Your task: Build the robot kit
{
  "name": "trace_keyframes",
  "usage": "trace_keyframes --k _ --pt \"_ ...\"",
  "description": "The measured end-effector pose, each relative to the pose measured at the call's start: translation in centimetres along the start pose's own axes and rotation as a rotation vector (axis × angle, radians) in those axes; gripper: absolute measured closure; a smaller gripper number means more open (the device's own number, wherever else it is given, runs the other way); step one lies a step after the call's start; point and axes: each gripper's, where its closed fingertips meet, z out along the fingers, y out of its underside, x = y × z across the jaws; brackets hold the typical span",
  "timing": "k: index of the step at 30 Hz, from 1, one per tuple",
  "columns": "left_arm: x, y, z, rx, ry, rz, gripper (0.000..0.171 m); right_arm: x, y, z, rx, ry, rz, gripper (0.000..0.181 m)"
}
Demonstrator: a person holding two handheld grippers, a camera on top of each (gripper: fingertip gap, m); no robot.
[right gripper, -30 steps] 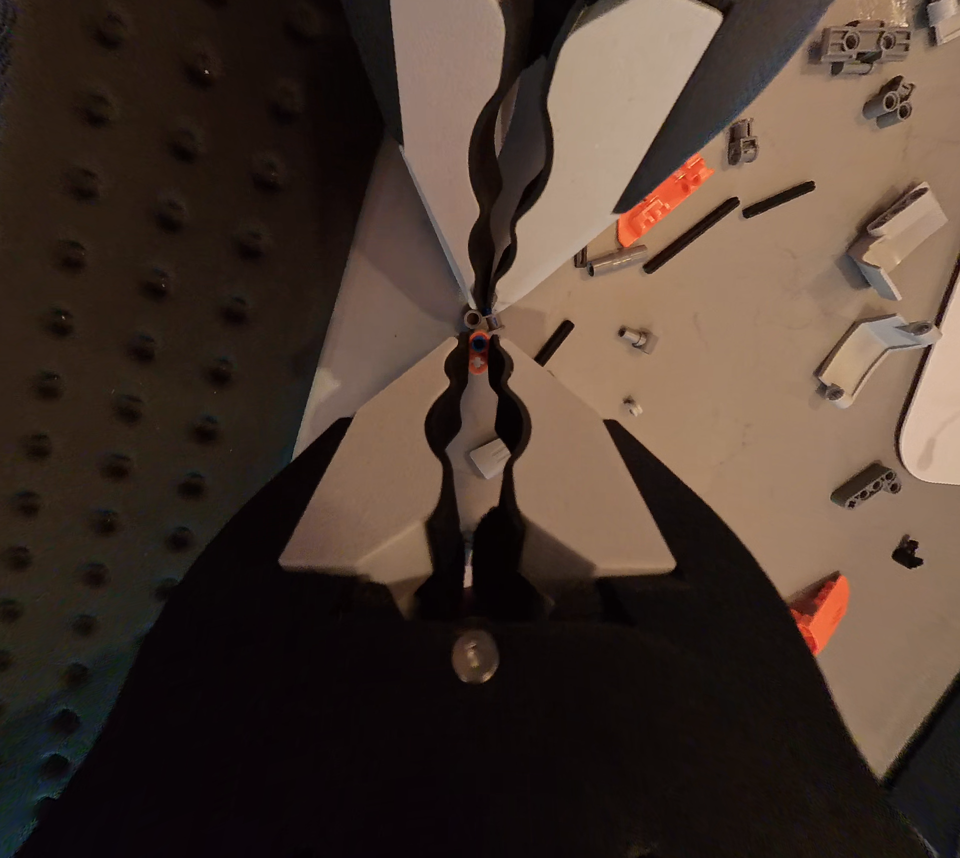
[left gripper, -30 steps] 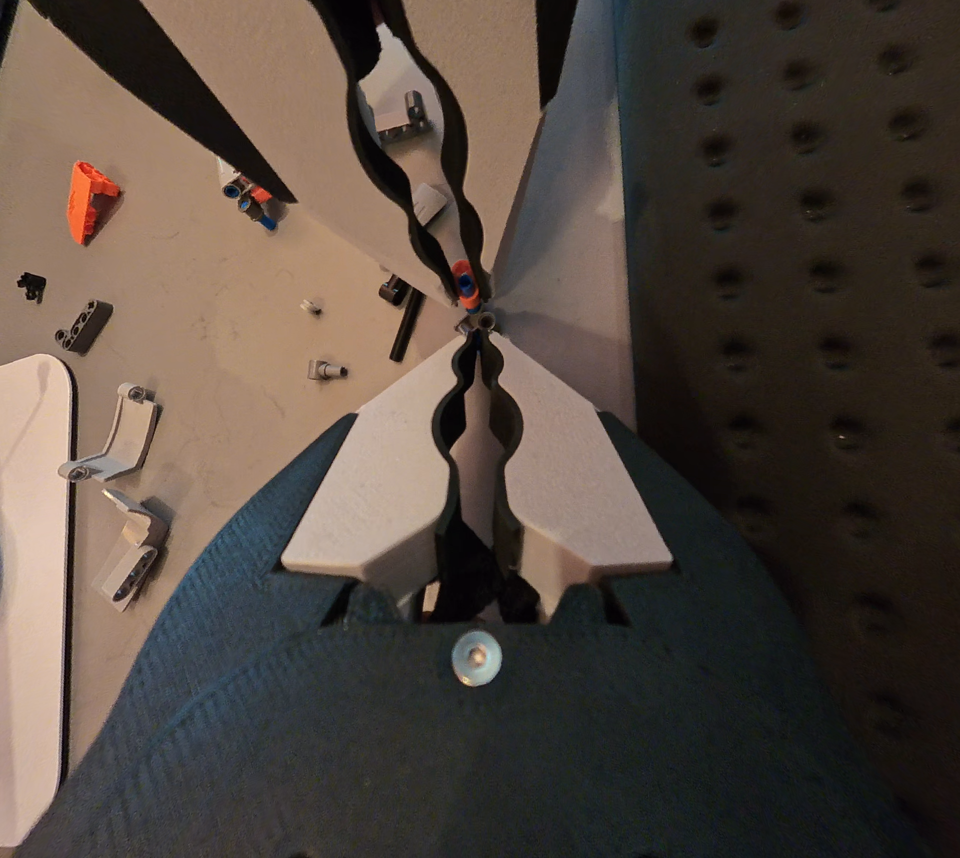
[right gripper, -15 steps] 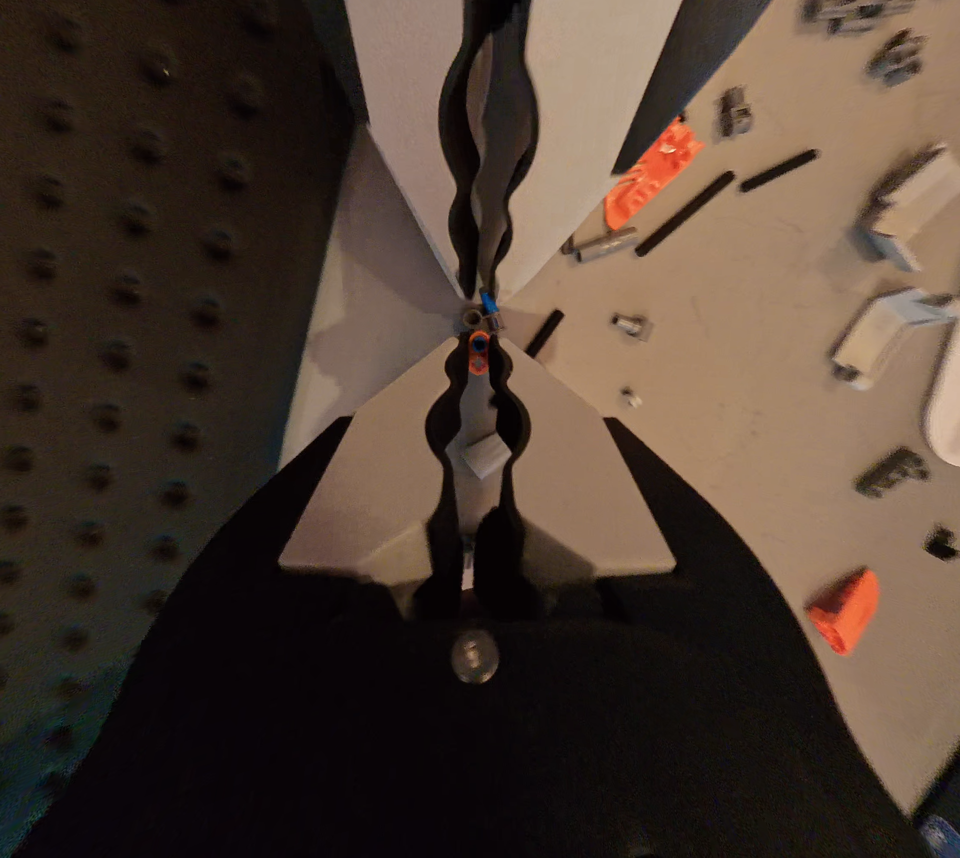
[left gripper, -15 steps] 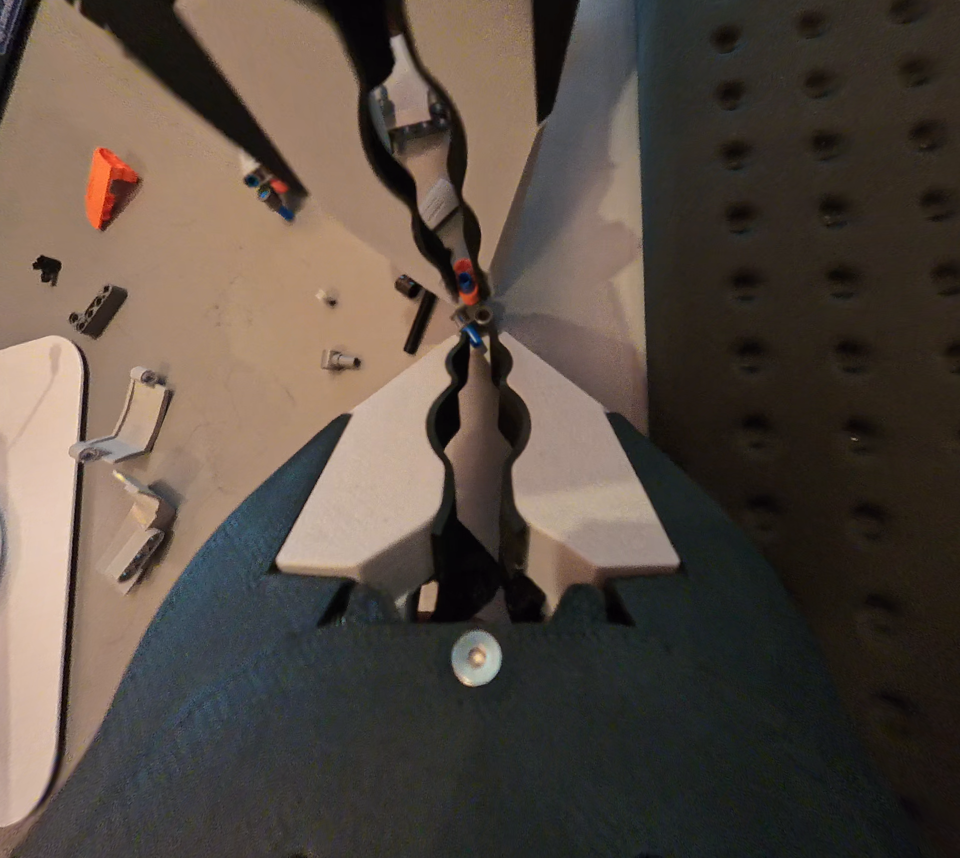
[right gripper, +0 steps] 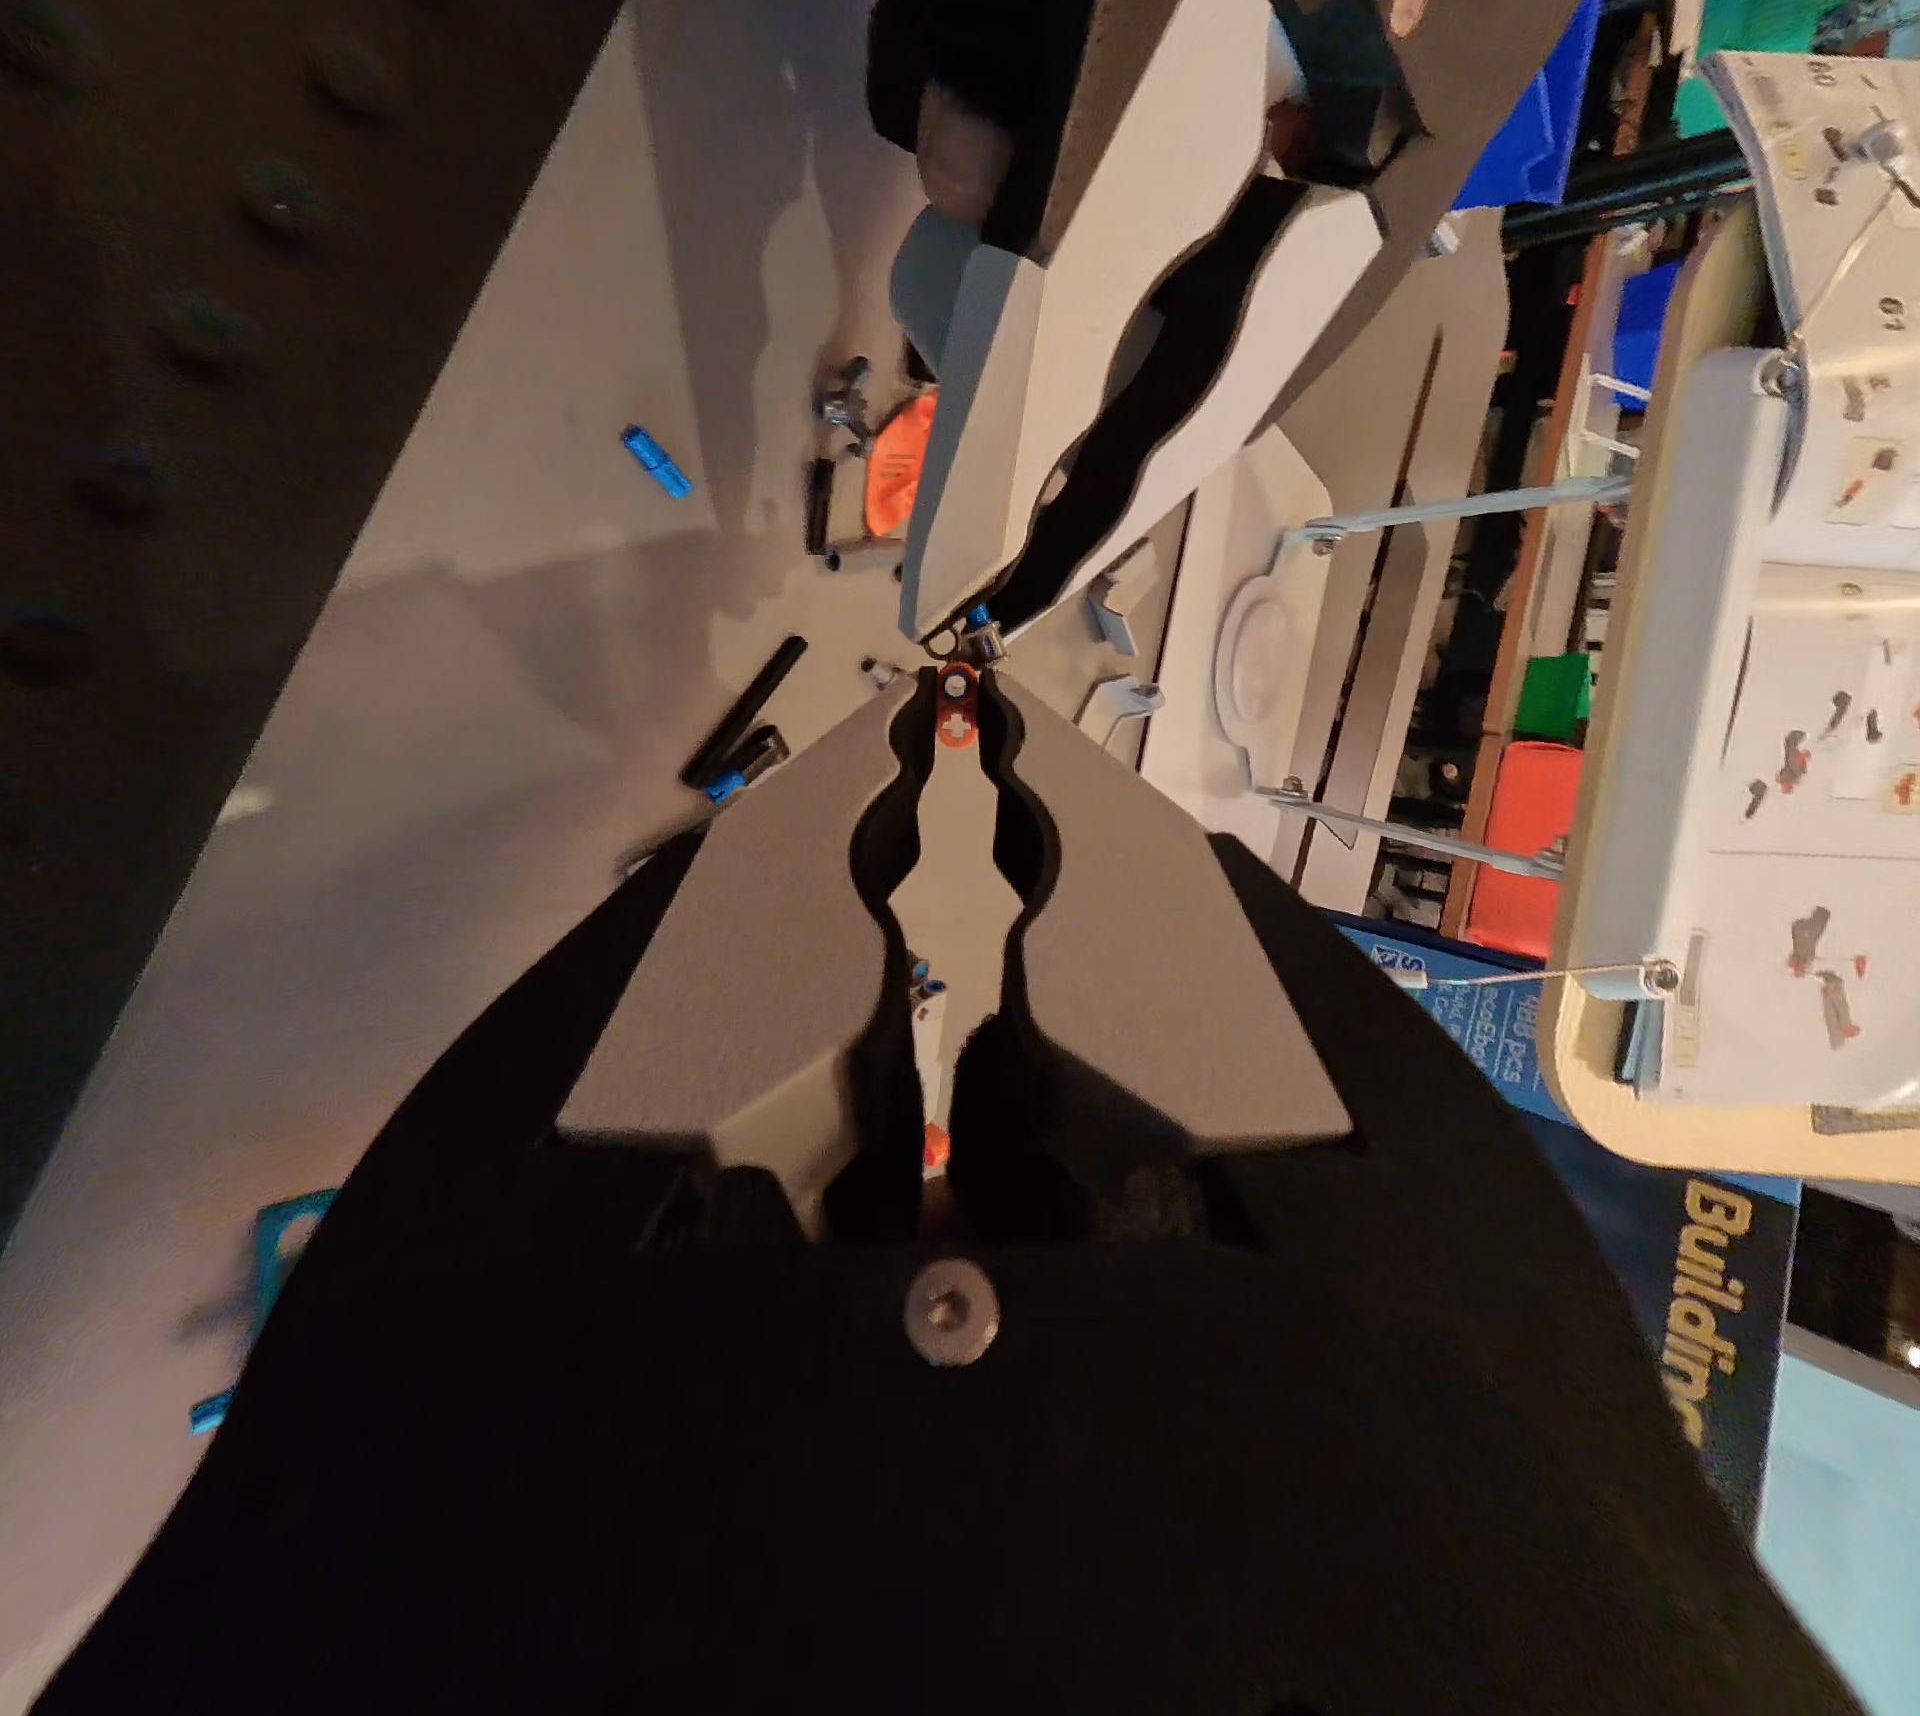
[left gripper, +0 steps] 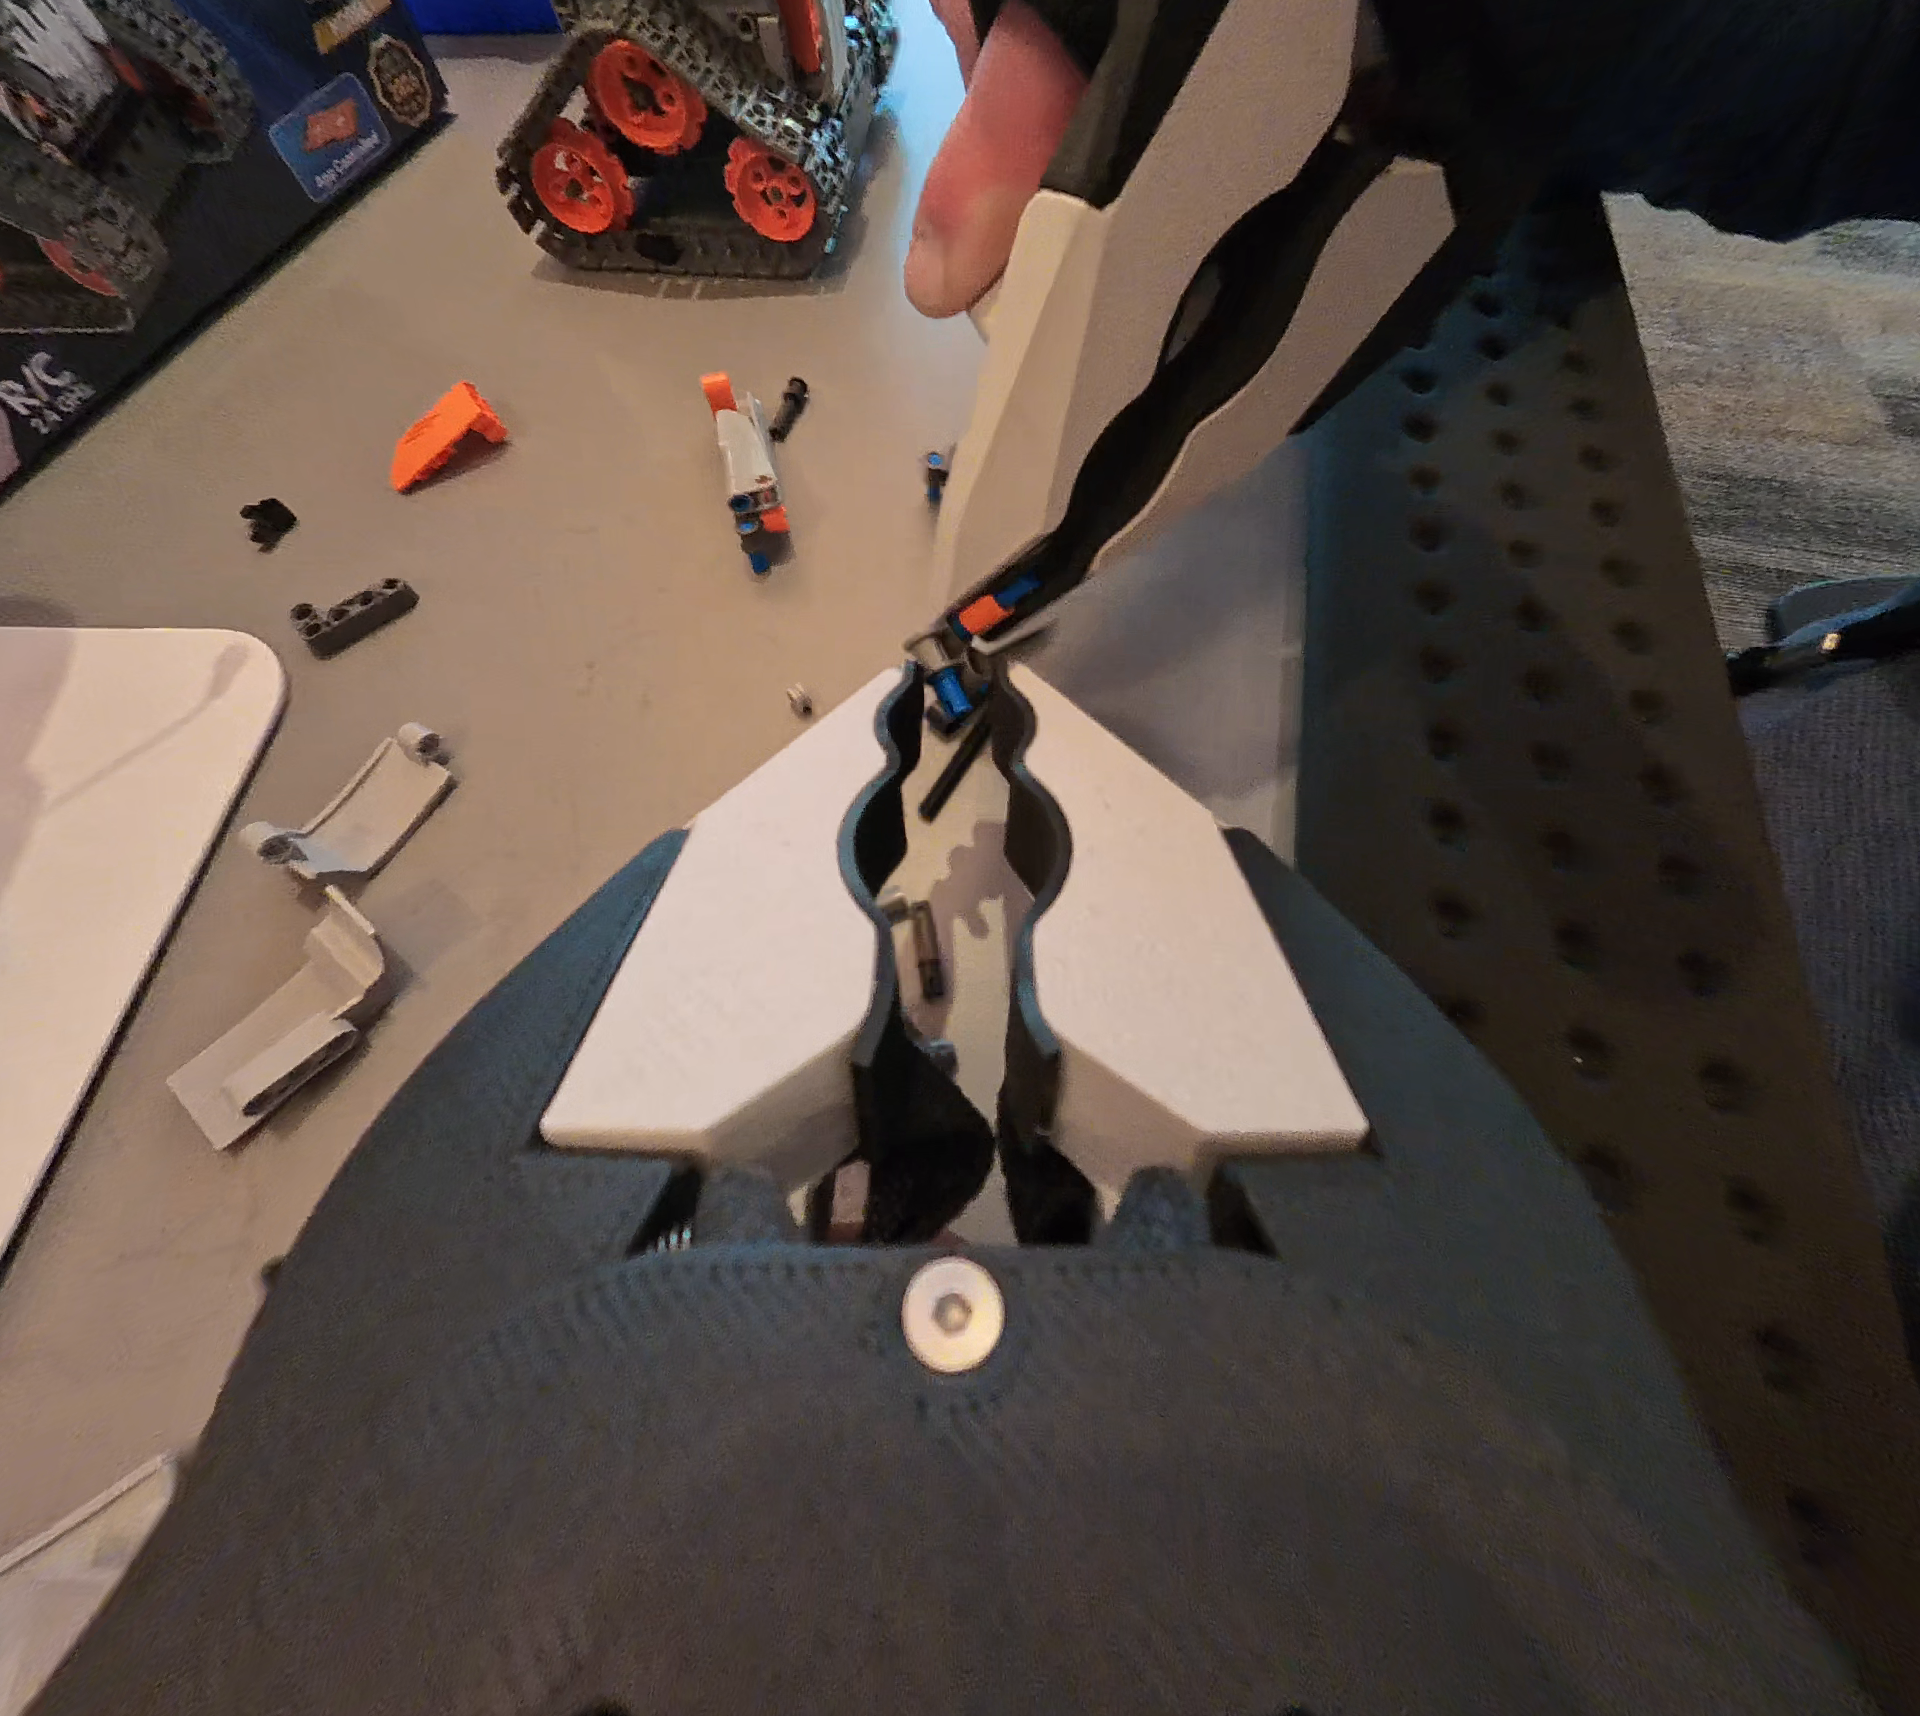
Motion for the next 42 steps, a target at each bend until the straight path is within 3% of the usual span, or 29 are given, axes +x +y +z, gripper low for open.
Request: trace_keyframes --k 9,16,19,23,28,32,42 --pt "-2.9 -3.8 -1.9 0.205 -0.251 0.056 0.161 5.0 0.4 -1.1 0.116 0.225 0.409 0.176" --pt "-4.2 -6.5 -3.6 0.304 -0.546 0.25 0.161 8.0 -0.1 -2.2 0.444 0.247 1.05 0.176" --pt "-4.4 -6.7 -3.9 0.293 -0.599 0.302 0.161 8.5 -0.1 -2.3 0.542 0.216 1.198 0.176" --pt "-4.1 -6.9 -4.3 0.318 -0.556 0.286 0.161 8.7 -0.6 -2.6 0.511 0.255 1.06 0.176" --pt "-3.9 -6.9 -4.9 0.393 -0.359 0.088 0.153 8.8 -0.7 -3.2 0.381 0.376 0.716 0.176" --pt "-3.5 -6.9 -4.7 0.41 -0.259 0.006 0.162 8.9 -0.7 -3.1 0.353 0.396 0.648 0.176" --pt "-3.9 -6.9 -5.1 0.428 -0.301 0.054 0.169 9.7 -1.0 -2.9 0.298 0.458 0.499 0.176"
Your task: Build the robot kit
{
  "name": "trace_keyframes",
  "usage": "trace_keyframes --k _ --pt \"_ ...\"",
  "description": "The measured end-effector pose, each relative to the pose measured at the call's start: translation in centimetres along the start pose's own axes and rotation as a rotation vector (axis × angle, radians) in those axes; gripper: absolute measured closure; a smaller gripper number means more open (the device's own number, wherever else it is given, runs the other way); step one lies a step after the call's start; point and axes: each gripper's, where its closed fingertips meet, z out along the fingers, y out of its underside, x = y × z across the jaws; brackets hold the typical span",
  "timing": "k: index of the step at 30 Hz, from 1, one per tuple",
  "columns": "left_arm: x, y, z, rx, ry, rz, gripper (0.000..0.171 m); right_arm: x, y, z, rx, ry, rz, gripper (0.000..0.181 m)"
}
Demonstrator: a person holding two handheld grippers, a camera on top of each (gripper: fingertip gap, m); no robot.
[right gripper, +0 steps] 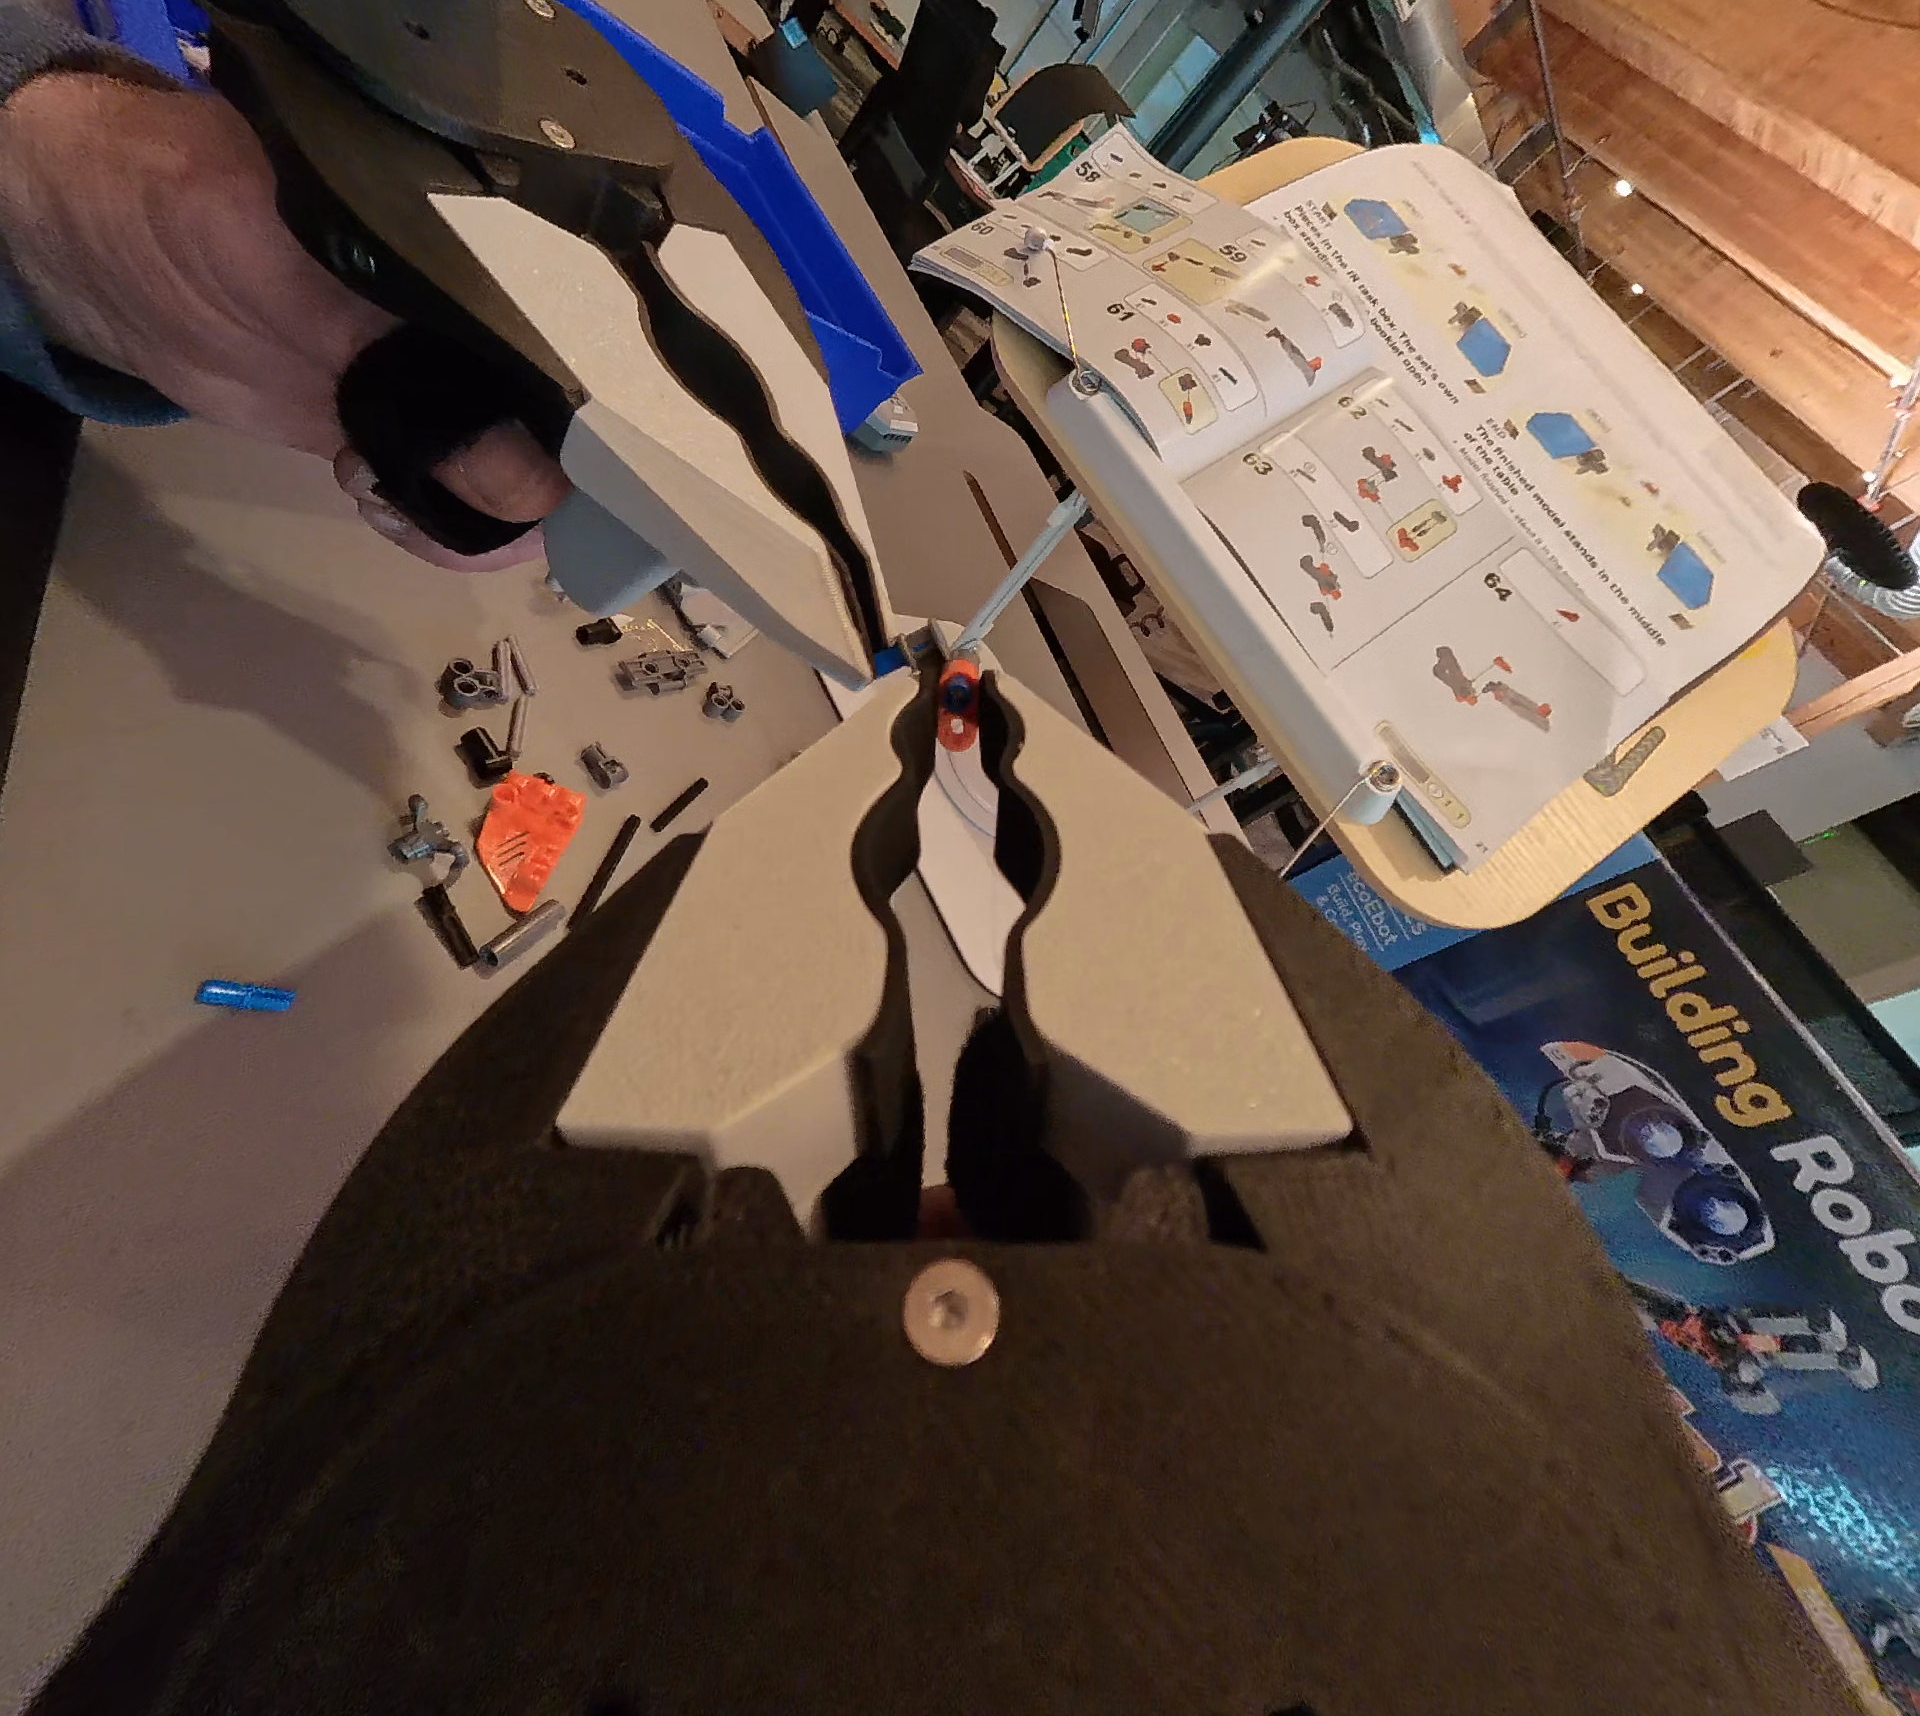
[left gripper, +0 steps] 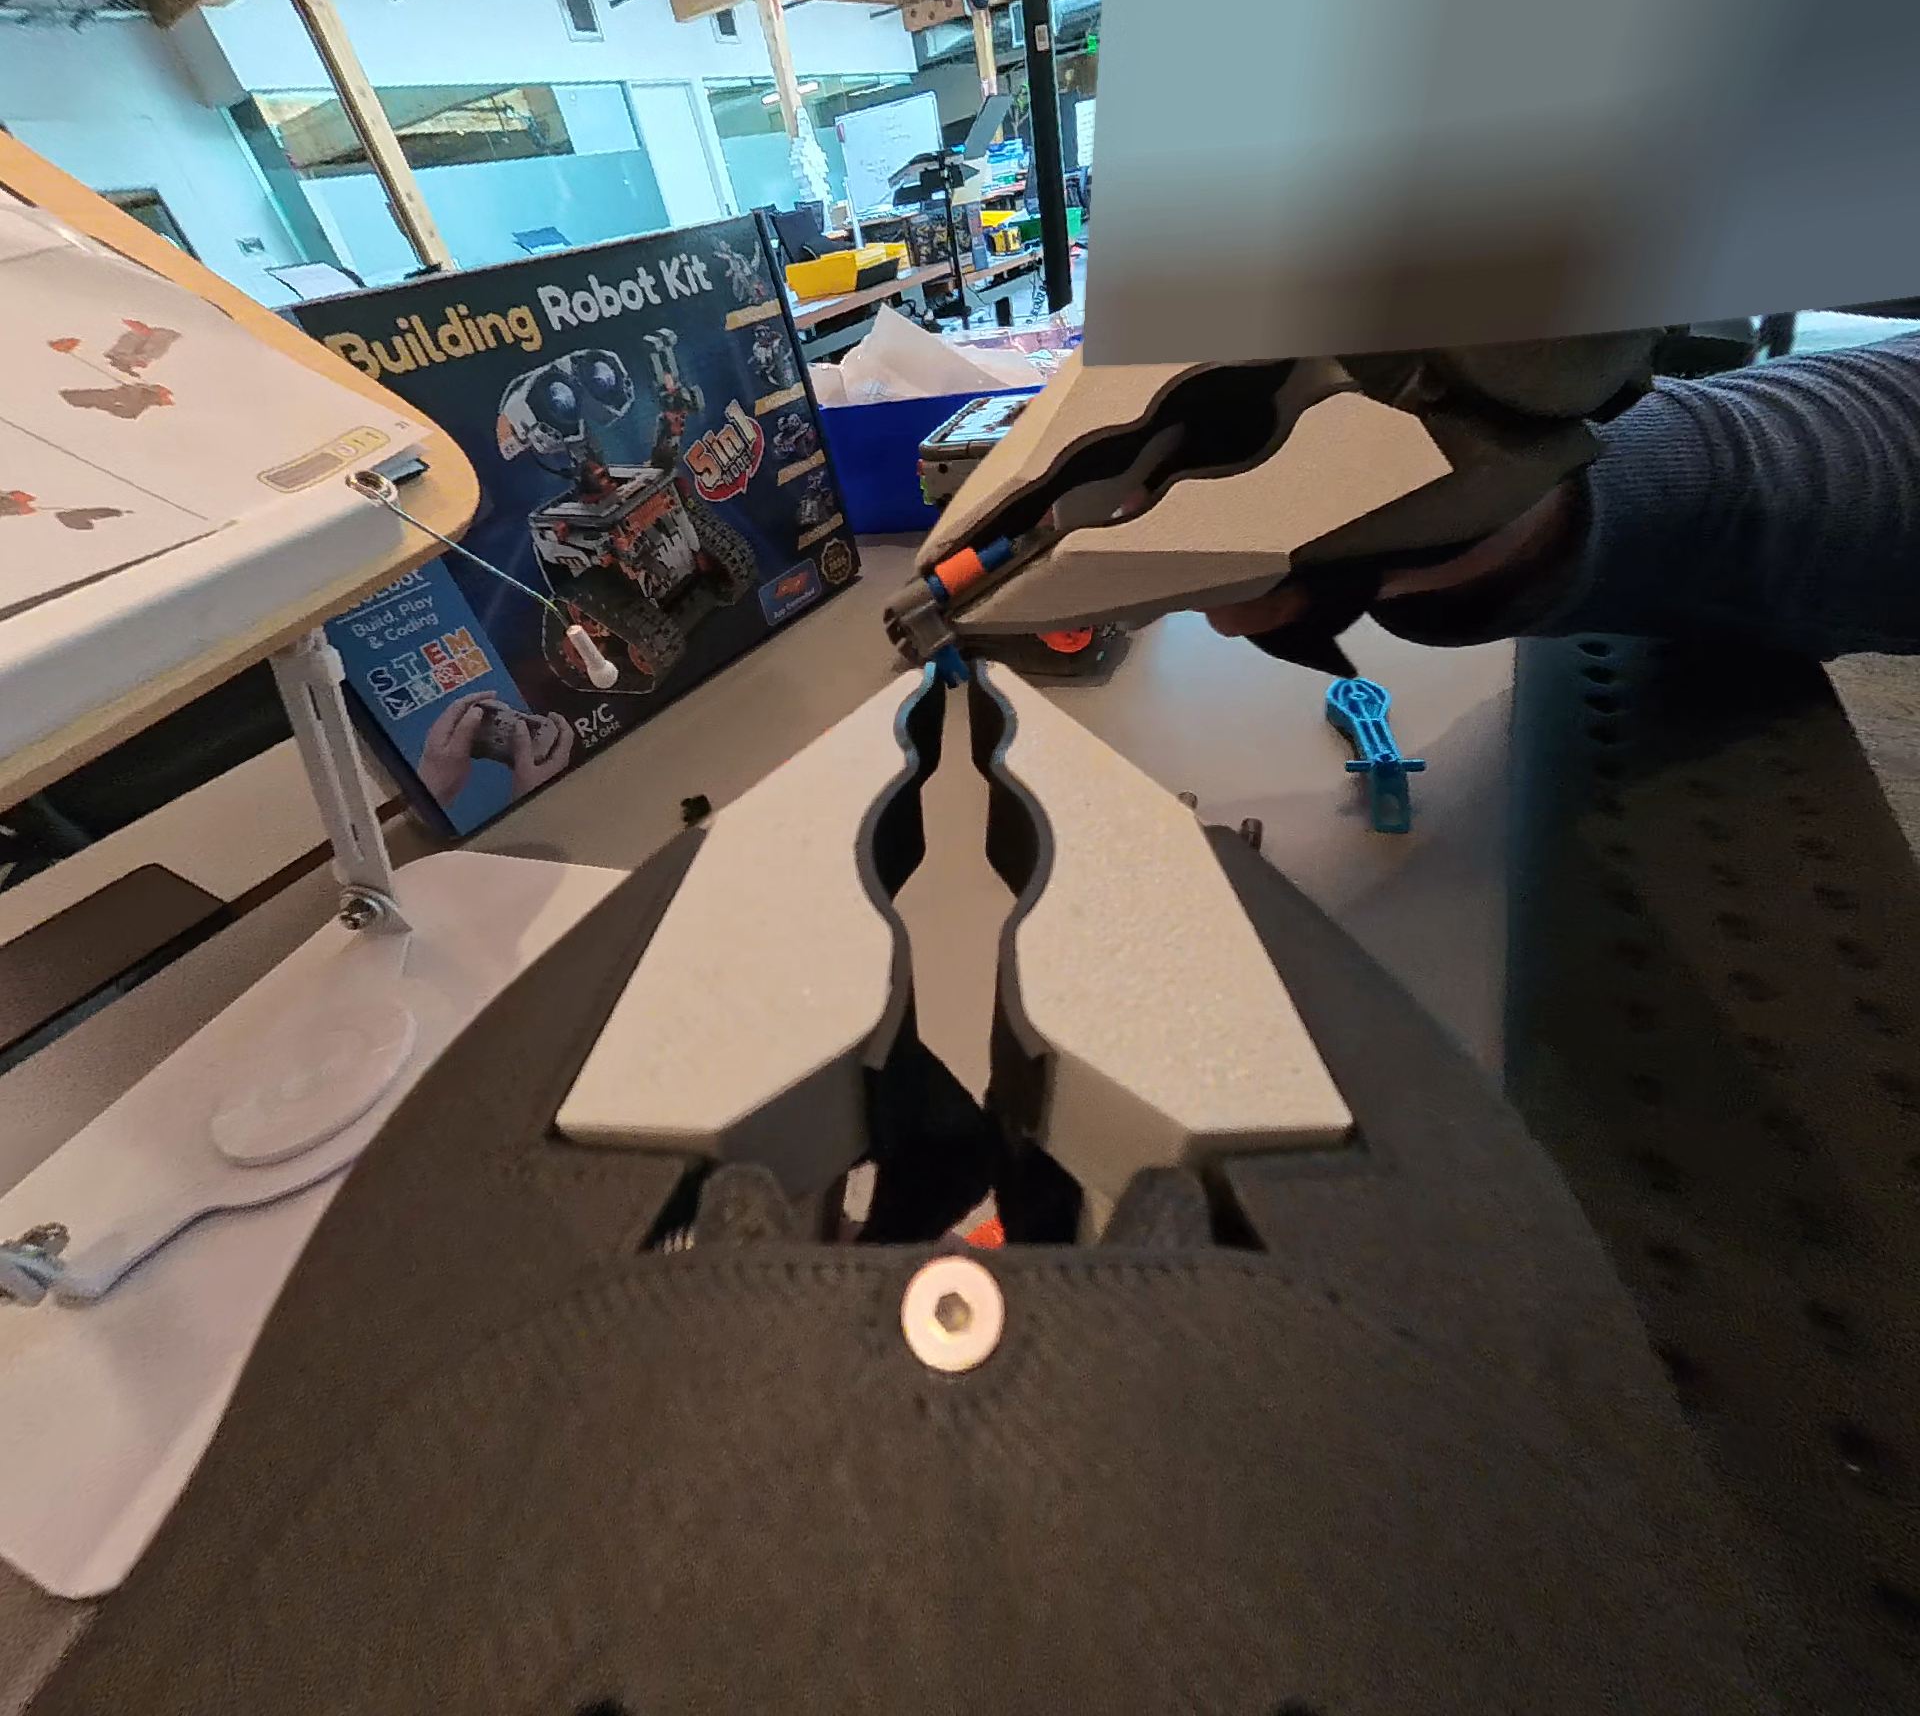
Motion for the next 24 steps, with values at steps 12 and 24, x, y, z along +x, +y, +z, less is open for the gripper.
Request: trace_keyframes --k 12,24 --pt "-1.0 -0.6 -0.5 0.033 -0.007 -0.054 0.169 0.6 -0.3 0.9 0.031 -0.023 0.059 0.176" --pt "-2.1 -0.8 -0.7 0.049 -0.044 -0.084 0.168 1.2 0.6 1.3 0.059 -0.036 0.271 0.176"
